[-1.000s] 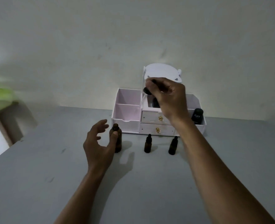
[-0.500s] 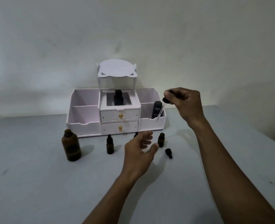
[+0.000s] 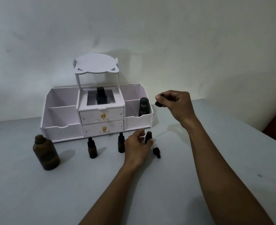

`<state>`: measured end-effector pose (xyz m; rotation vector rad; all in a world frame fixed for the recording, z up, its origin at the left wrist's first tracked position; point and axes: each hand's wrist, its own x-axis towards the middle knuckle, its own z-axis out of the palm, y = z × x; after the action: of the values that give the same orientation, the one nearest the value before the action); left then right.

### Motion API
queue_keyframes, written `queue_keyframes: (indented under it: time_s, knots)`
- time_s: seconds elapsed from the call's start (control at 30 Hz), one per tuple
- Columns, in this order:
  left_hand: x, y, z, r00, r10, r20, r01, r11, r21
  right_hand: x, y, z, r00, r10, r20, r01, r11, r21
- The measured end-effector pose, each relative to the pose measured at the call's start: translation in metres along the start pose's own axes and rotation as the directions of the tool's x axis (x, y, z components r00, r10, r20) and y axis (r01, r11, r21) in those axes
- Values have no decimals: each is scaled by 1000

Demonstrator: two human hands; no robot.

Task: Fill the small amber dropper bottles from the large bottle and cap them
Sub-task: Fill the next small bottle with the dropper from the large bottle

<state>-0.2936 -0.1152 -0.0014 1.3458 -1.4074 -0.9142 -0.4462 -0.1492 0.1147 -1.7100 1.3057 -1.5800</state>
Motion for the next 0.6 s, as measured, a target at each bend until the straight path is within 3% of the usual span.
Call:
queue_keyframes:
  time_s: [0.6]
  knots:
    - [-5, 0, 0, 998, 58, -19, -58, 998, -4, 2, 9, 7, 997, 22, 68, -21, 1000, -21]
